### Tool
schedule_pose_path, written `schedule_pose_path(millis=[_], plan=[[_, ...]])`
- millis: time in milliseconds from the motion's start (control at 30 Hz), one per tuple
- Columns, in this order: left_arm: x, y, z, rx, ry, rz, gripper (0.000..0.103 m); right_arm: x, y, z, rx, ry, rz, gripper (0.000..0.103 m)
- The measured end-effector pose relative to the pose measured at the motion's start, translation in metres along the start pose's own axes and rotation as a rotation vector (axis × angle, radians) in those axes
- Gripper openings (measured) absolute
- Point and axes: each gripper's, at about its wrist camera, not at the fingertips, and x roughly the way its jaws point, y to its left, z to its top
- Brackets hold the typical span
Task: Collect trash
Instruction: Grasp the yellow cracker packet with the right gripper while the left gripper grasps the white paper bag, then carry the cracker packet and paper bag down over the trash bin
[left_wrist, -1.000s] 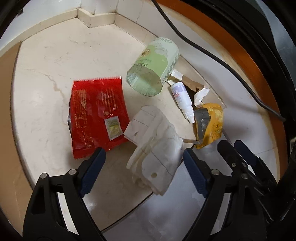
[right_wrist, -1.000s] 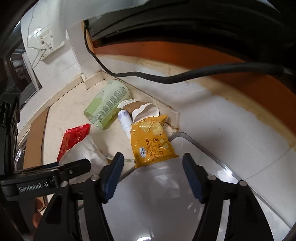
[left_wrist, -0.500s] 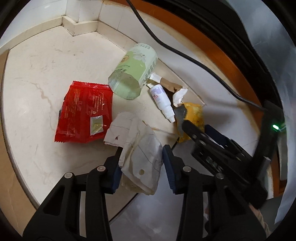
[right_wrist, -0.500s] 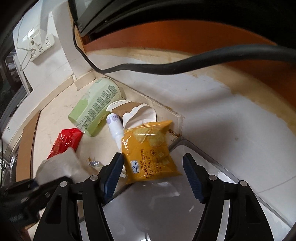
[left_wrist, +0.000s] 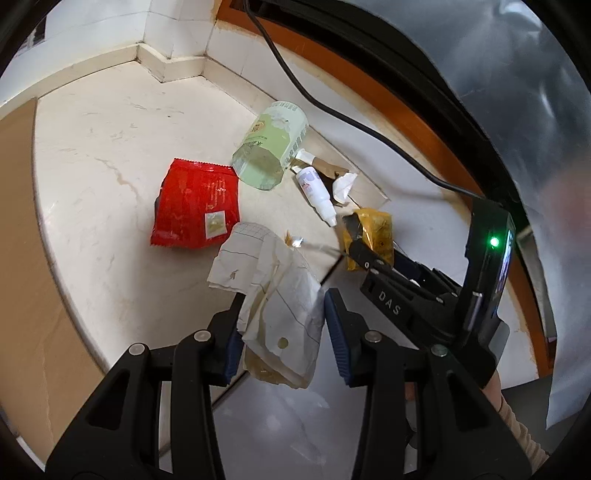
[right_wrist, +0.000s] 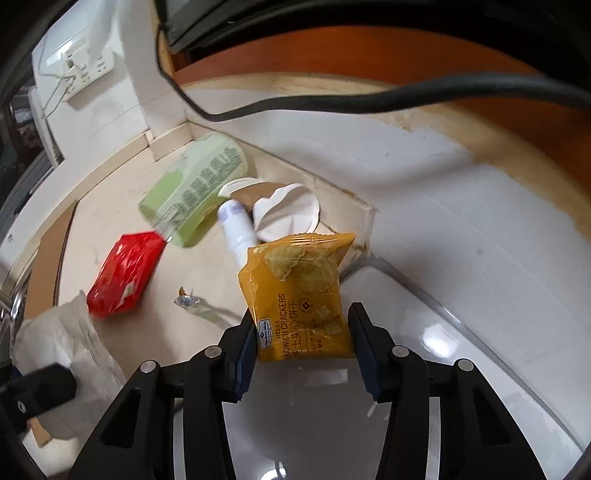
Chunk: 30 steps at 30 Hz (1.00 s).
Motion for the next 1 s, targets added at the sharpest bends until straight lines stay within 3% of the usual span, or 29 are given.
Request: schedule_pose_path(millis=[633,1000], plan=[[-0.101,-0.015,-0.097,0.031,-0.055,0.043,0.037,-0.167,0.027,-0.096,-0.092,-0.058,0.079,0.044],[-0.157,-0.020,-0.163,0.068,-0.115,0.099,0.037,-0.230,0.068,-0.160,-0.210,-0.060,0.175,0.044]])
